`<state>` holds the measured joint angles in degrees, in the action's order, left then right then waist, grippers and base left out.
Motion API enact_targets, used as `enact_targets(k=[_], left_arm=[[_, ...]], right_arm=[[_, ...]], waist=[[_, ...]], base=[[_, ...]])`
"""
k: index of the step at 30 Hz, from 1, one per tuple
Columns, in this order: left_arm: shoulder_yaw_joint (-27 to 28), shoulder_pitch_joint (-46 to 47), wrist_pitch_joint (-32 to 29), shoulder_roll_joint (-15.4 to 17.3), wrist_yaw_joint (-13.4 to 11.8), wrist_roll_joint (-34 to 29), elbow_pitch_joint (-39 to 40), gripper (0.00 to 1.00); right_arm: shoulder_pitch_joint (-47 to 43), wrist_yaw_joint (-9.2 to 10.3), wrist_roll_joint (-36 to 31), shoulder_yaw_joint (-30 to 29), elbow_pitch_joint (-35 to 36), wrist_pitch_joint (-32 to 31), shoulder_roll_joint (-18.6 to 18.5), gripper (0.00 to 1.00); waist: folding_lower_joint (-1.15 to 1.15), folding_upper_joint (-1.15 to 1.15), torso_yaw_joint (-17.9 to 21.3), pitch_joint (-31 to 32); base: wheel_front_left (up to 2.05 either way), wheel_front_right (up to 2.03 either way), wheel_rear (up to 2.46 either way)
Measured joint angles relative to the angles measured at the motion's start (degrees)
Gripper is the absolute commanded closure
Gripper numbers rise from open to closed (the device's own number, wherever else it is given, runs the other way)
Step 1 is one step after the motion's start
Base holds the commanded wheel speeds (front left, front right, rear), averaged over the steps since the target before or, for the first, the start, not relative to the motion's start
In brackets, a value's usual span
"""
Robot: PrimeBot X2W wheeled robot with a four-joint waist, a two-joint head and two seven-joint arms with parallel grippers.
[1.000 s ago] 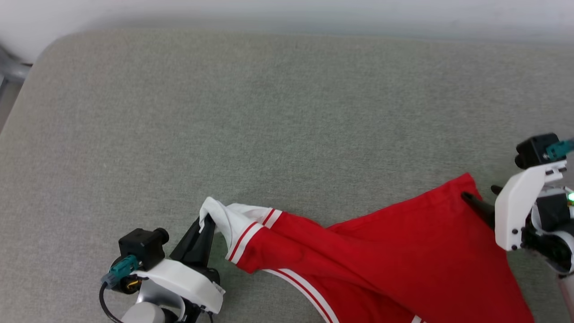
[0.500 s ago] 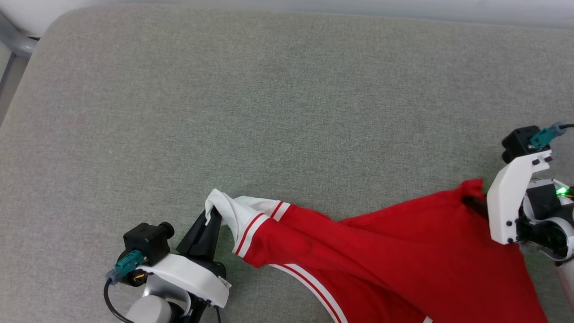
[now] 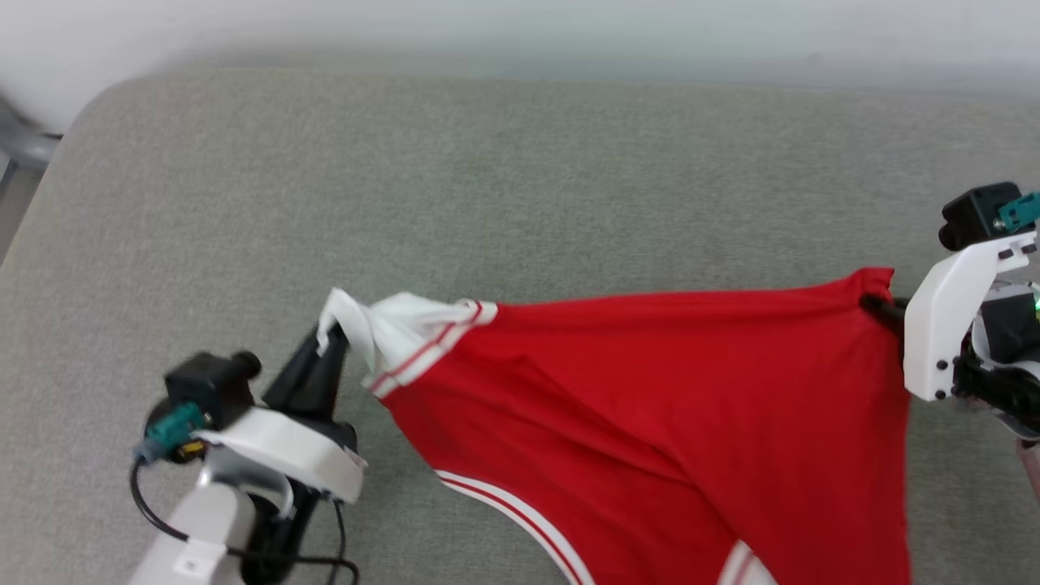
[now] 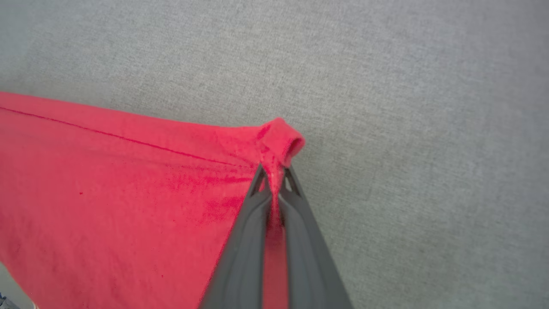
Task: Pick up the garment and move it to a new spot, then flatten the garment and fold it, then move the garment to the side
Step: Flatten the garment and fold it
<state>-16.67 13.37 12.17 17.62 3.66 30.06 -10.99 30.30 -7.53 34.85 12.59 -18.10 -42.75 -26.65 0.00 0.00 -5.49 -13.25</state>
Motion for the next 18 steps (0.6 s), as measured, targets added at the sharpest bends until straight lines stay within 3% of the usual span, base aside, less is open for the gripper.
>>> enact_targets(k=[9,18], left_arm=[[1.9,13.2,-4.7,4.6,1.2,0.1,-1.4,1.00],[3.3,33.3,-9.5,6.0,2.3,1.6,-9.5,1.00]], right_arm=[[5.7,-0.01,-5.3,-4.4,-0.4,5.2,2.6,1.00],[18.8,-0.03,-11.9,-8.3,-3.6,10.2,5.7,1.00]], waist=[[0.00,0.00,3.9,3.4],[0.00,0.00,6.3,1.6]], base=[[0.00,0.00,0.00],[0.00,0.00,0.00]])
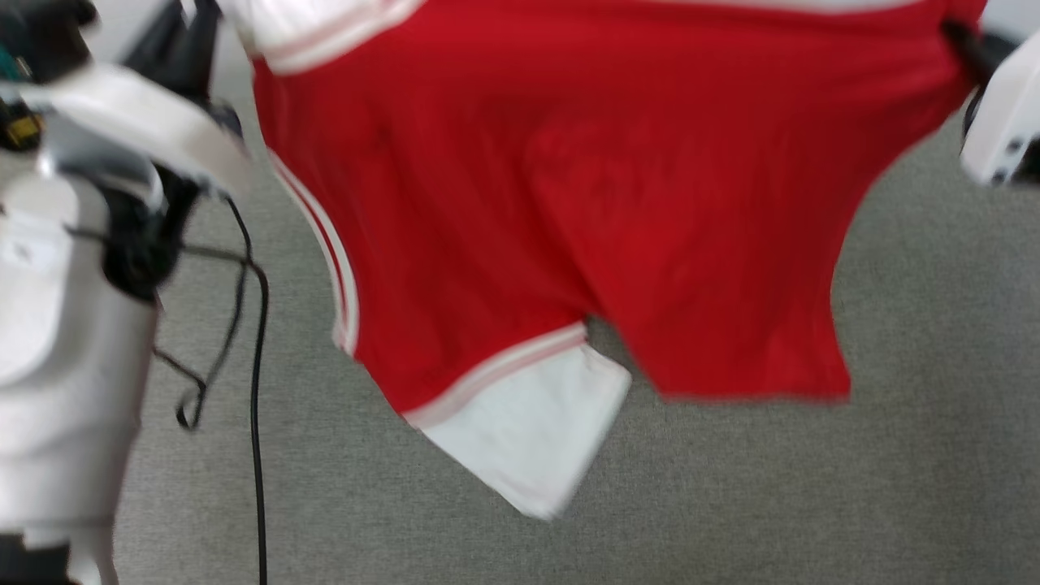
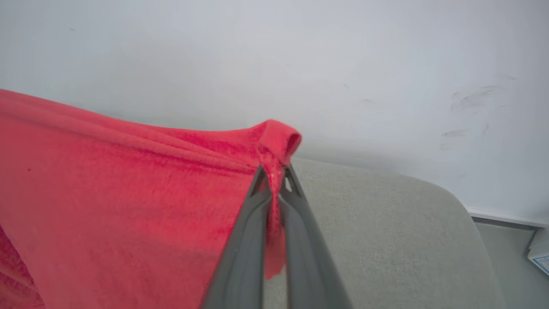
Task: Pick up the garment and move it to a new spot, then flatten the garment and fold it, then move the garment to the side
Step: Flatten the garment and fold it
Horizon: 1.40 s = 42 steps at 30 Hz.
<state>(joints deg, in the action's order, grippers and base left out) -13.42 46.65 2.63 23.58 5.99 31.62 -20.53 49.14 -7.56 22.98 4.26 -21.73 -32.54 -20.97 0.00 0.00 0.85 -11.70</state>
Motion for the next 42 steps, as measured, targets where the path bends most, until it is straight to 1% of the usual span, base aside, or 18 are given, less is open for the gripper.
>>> enact_targets(k=[8,12,18,21,27,33,37,42], left_arm=[[0.7,20.9,0.3,1.2,0.1,-1.8,-7.7,1.00],[0.9,31.2,0.3,2.9,-0.1,-3.9,-10.7,1.00],[0.8,42.4,0.4,4.4,0.2,-4.7,-16.1,1.00],[0.4,46.3,0.7,4.8,0.6,-4.7,-18.8,1.00],[-0.3,49.6,2.2,4.6,1.3,-3.1,-24.0,1.00],[-1.3,47.9,3.4,4.0,1.6,0.4,-29.1,1.00],[-3.4,44.0,3.7,3.6,1.6,4.5,-30.1,1.00],[-6.6,33.4,5.3,3.6,1.6,11.1,-29.0,1.00]], right_arm=[[16.4,-0.09,-5.8,-4.7,-2.8,5.7,2.3,1.00],[24.7,-0.11,-7.4,-5.8,-4.1,8.2,3.4,1.00],[33.8,-0.25,-7.8,-6.7,-7.0,11.5,5.1,1.00],[37.0,-0.27,-8.5,-6.9,-8.8,13.5,6.2,1.00],[41.0,-0.27,-9.1,-5.5,-13.4,16.6,7.0,1.00],[41.8,-0.26,-8.1,-2.7,-19.2,19.1,7.1,1.00],[40.5,-0.12,-6.7,0.4,-21.8,20.8,6.6,1.00],[31.8,-0.01,-3.9,4.9,-24.0,23.8,6.0,1.00]], waist=[[0.00,0.00,1.2,-5.8],[0.00,0.00,1.7,-9.8],[0.01,0.00,2.7,-16.6],[0.01,0.00,3.1,-20.1],[0.01,0.00,3.2,-26.2],[0.01,0.00,2.5,-29.4],[0.01,0.00,1.9,-29.3],[0.00,0.00,1.6,-27.1]], base=[[0.00,0.00,0.00],[0.00,0.00,0.00],[0.00,0.00,0.00],[0.00,0.00,0.00],[0.00,0.00,0.00],[0.00,0.00,0.00],[0.00,0.00,0.00],[0.00,0.00,0.00]])
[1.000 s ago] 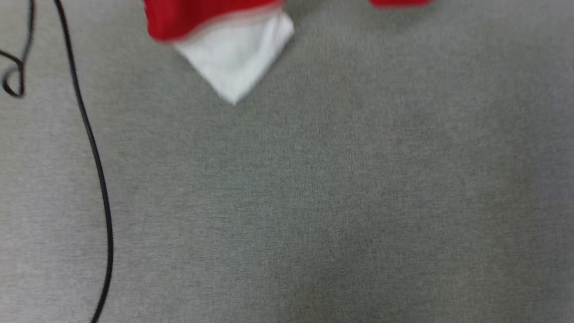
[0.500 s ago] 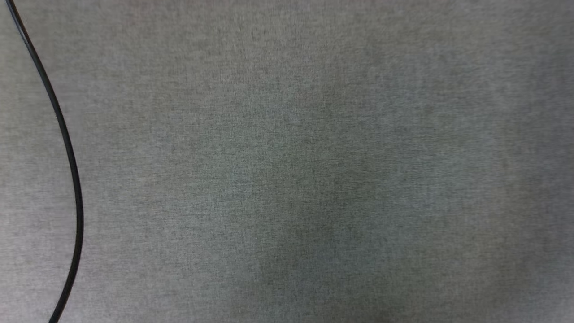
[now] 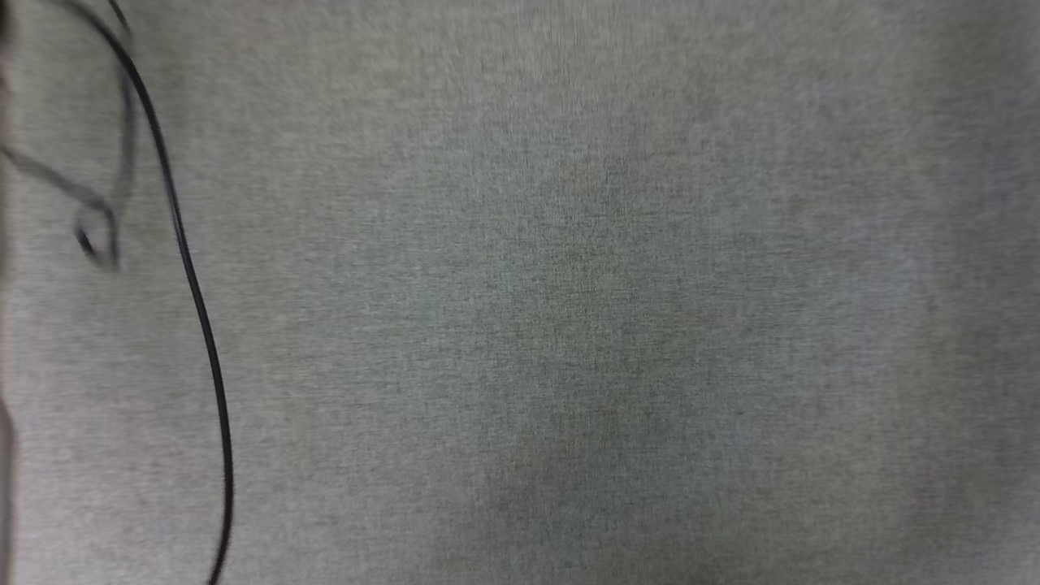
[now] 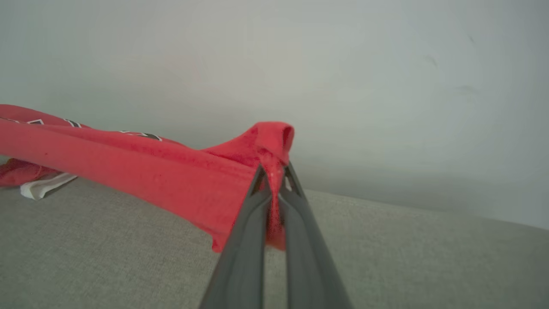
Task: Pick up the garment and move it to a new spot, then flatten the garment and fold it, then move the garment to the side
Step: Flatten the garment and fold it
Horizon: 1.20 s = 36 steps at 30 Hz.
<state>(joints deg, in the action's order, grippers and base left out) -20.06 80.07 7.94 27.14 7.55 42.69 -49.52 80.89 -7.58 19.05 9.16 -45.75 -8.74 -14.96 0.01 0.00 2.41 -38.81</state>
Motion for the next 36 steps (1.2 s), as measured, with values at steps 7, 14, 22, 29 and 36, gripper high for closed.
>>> enact_targets(k=[7,14,22,29,36], left_arm=[[-4.2,-20.3,4.2,0.4,0.0,7.4,4.7,1.00],[-4.3,-38.4,6.4,1.0,0.0,12.3,9.1,1.00],[-2.3,-55.9,6.9,0.9,-1.4,11.6,15.9,1.00],[-1.3,-70.5,6.9,1.6,-6.2,11.3,24.7,1.00],[-1.3,-82.9,4.2,3.0,-11.8,13.4,35.1,1.00]], right_arm=[[-18.7,0.00,4.4,4.3,-0.1,4.6,-0.5,1.00],[-35.5,-0.08,8.3,5.0,2.9,7.3,-1.2,1.00],[-52.4,-0.35,10.2,2.4,10.2,7.6,-3.0,1.00],[-68.1,-0.42,8.9,-2.1,20.5,4.1,-2.2,1.00],[-84.4,-0.42,5.8,-9.8,32.8,-2.0,1.6,1.00]], waist=[[0.00,0.00,-0.7,6.3],[-0.02,0.00,-1.3,14.3],[-0.02,0.00,-2.2,23.5],[-0.03,0.00,-2.5,30.3],[-0.03,0.00,-3.2,35.6]], base=[[0.00,0.00,0.00],[0.00,0.00,0.00],[0.00,0.00,0.00],[0.00,0.00,0.00],[0.00,0.00,0.00]])
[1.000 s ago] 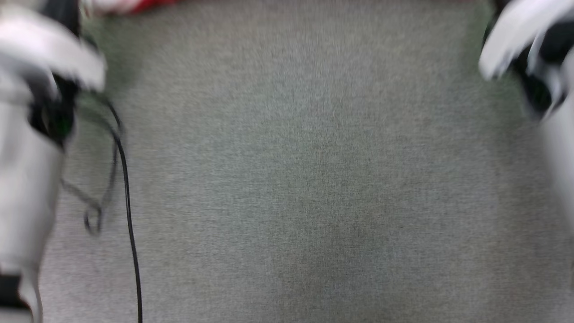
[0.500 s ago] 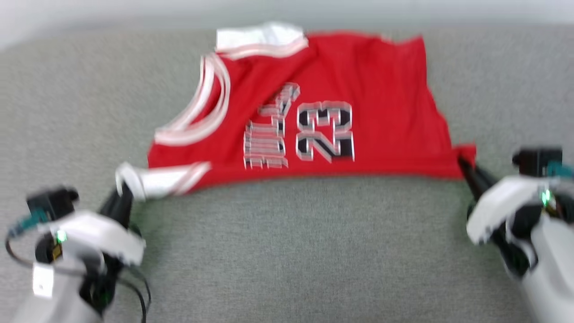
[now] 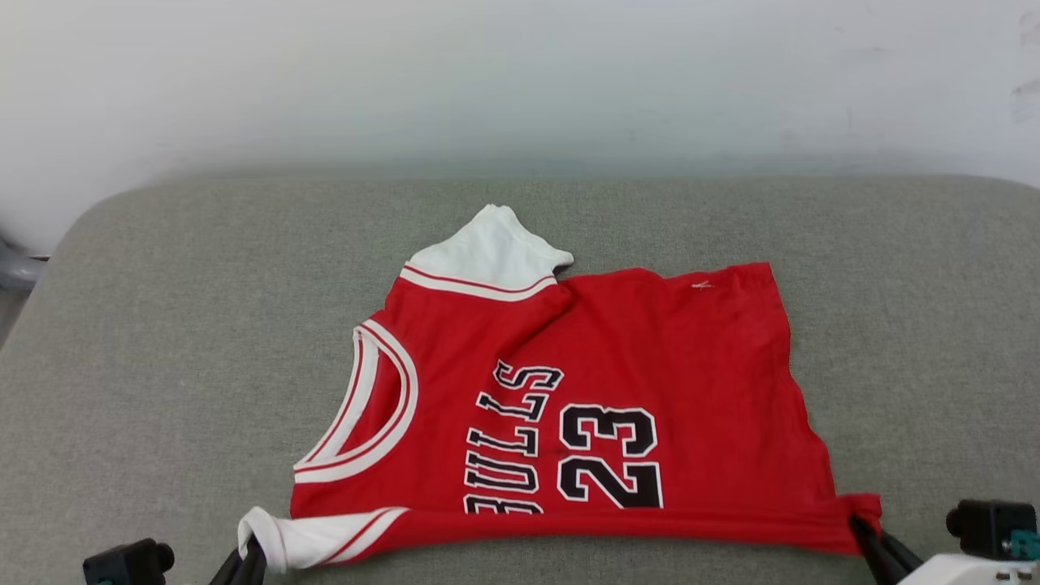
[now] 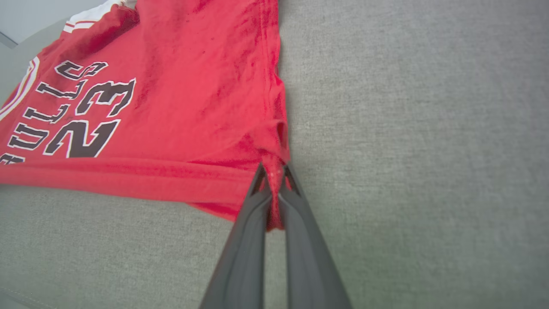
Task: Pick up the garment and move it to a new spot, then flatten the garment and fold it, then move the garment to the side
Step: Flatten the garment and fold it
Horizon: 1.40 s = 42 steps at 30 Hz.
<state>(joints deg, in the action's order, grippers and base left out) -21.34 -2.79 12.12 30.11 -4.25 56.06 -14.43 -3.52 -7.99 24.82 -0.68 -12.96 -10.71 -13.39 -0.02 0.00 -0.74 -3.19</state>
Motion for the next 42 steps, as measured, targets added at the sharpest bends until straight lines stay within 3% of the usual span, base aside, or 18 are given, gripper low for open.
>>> enact_targets(k=[8,15,25,36,37,38,39,40,42], left_arm=[[0.5,-7.4,-3.1,1.9,-4.0,2.2,10.2,1.00],[-0.6,-2.3,-5.5,3.0,-4.8,0.2,13.2,1.00],[-4.0,11.7,-7.5,1.0,0.1,-2.6,5.1,1.00],[-7.8,19.0,-9.0,-2.7,6.0,-3.4,-7.7,1.00],[-7.9,19.4,-9.0,-2.9,6.4,-3.4,-8.6,0.90],[-8.0,19.7,-9.0,-3.2,6.8,-3.3,-9.2,0.68],[-8.1,20.0,-9.0,-3.4,6.9,-3.3,-9.9,0.36],[-8.1,20.2,-8.7,-3.6,6.9,-3.4,-10.5,0.00],[-8.0,20.5,-7.9,-3.7,6.9,-3.4,-11.6,0.00]], right_arm=[[-10.9,0.15,-3.9,-6.2,11.9,-7.2,5.9,1.00],[-9.2,0.43,-6.2,-6.5,16.3,-10.9,7.0,1.00],[1.2,0.45,-7.6,-3.2,13.5,-12.2,4.5,1.00],[7.3,0.45,-7.7,0.2,3.2,-7.1,4.2,1.00],[7.7,0.45,-7.5,0.3,2.2,-6.7,4.2,0.96],[7.9,0.45,-7.4,0.5,1.5,-6.1,4.1,0.72],[8.1,0.45,-7.4,0.7,0.8,-5.4,4.0,0.57],[8.2,0.45,-7.4,0.9,0.0,-4.6,4.0,0.00],[8.4,0.45,-7.1,1.3,-0.7,-1.9,3.9,0.00]], waist=[[0.00,0.00,-1.4,2.5],[0.01,0.00,-1.3,0.8],[0.03,0.00,-0.6,-5.4],[0.03,0.00,-0.2,-10.6],[0.03,0.00,-0.2,-10.6],[0.03,0.00,-0.3,-10.6],[0.03,0.00,-0.3,-10.6],[0.03,0.00,-0.3,-10.5],[0.03,0.00,-0.4,-10.1]], base=[[0.00,0.00,0.00],[0.00,0.00,0.00],[0.00,0.00,0.00],[0.00,0.00,0.00],[0.00,0.00,0.00],[0.00,0.00,0.00],[0.00,0.00,0.00],[0.00,0.00,0.00],[0.00,0.00,0.00]])
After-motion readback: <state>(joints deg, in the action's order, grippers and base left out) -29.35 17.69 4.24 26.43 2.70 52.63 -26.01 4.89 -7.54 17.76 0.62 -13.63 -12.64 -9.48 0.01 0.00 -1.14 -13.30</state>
